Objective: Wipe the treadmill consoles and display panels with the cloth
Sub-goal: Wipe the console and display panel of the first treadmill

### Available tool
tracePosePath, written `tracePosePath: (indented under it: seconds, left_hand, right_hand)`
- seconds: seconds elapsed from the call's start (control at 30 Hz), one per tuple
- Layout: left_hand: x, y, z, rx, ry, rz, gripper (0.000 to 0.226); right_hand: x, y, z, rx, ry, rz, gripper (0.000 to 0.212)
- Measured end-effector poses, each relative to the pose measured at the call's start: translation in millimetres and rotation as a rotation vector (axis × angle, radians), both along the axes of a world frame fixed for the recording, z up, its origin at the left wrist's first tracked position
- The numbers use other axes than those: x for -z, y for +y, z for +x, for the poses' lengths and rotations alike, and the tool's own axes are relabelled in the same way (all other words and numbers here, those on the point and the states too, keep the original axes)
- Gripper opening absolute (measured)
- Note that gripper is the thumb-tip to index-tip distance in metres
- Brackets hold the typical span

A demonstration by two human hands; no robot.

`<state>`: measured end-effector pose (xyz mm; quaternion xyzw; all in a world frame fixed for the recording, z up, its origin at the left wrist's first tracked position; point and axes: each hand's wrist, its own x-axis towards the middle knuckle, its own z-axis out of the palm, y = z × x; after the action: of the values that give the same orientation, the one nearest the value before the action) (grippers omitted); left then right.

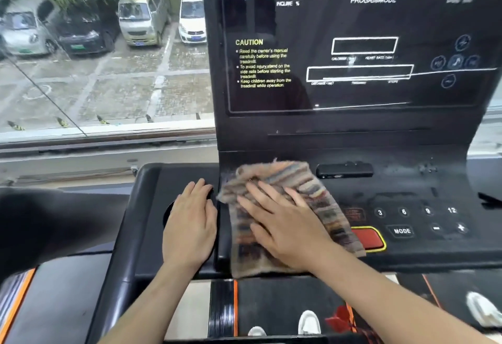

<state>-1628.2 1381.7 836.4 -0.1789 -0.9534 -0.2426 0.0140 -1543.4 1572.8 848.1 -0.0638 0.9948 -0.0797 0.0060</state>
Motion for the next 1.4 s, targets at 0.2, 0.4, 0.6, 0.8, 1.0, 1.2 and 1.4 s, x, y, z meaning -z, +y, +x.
tracePosePath:
  seconds: [0.2,0.4,0.6,0.8,1.0,1.2,1.4]
  left_hand:
    - [4,2,-2,0.015,0.035,-0.044,0.035]
    - [1,0,0,0.002,0.012,-0.009,0.037]
    - [-1,1,1,0.053,0.058,-0.067,0.046]
    - [3,-1,2,0.073,0.023,-0.134,0.068]
    - [3,-1,1,0.086,0.029,-0.162,0.066]
    - [1,0,1,0.081,0.023,-0.158,0.068]
    - [5,-1,-1,0.107,0.049,-0.161,0.057]
  right_hand:
    - [-4,5,-33,0.235,0.039,-0.008,0.060]
    - [-3,13,21,-0.001,-0.040,-0.041,0.056]
    - [-1,-15,-33,0.210,0.035,0.004,0.060]
    - [4,17,25,0.068,-0.033,-0.004,0.058]
    - [-6,-8,-31,0.175,-0.009,0.017,0.060]
    - [-1,25,29,0.069,-0.055,0.005,0.060]
    - [-1,-31,-29,0.046,0.042,-0.005,0.056]
